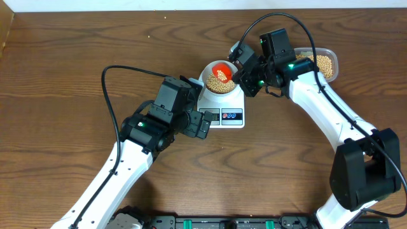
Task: Scoop item into bowl and weigh 50g on scale
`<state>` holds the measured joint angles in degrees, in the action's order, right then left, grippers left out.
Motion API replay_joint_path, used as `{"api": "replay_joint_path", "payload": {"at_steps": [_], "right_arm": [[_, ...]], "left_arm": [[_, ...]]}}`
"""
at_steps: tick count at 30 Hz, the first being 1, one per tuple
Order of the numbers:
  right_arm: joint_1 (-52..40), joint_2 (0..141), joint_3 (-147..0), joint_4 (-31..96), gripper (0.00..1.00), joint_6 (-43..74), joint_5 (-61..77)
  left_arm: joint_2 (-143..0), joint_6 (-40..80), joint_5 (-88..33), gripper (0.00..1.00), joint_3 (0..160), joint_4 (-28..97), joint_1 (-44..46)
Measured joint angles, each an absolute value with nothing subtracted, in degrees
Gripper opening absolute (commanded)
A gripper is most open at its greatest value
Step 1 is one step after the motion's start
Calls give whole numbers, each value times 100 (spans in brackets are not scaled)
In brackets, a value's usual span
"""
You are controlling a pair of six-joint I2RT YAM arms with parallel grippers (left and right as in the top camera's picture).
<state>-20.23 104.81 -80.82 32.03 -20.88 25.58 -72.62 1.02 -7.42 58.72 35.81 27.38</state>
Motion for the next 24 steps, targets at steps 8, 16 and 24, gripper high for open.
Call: {"api": "replay_joint_path", "payload": {"at_steps": [8, 16, 24], "right_arm": [[-2023, 10481, -8082, 3201, 1, -2119, 2545], [-2023, 10481, -8082, 3201, 1, -2305, 2543], [-2023, 10481, -8082, 3199, 1, -2528, 2543]], "left_arm": [[-7262, 102, -742, 98, 5872, 3581, 2738], [-7262, 102, -744, 98, 5872, 3581, 2738], [-7262, 102, -742, 98, 5872, 3579, 2738]]}}
